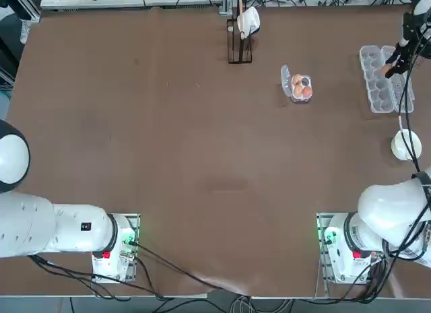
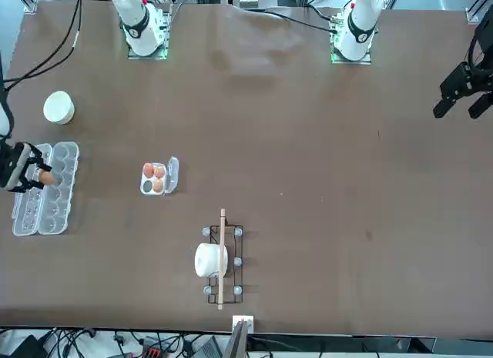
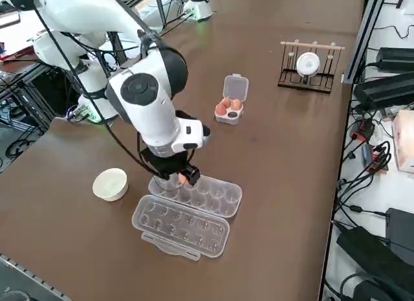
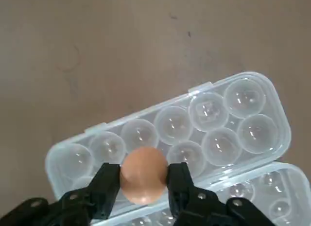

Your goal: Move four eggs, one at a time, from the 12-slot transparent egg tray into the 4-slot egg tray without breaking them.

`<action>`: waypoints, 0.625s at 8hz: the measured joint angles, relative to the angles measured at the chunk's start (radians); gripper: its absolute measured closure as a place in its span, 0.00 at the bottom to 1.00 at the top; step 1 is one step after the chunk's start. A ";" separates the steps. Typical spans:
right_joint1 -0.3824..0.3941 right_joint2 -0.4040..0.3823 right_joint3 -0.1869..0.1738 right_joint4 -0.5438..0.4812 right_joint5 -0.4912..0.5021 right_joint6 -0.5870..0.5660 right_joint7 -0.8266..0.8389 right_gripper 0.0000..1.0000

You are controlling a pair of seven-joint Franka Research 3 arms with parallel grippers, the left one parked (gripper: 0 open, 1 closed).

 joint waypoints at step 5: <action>0.167 -0.109 0.014 -0.001 0.004 -0.129 0.428 0.43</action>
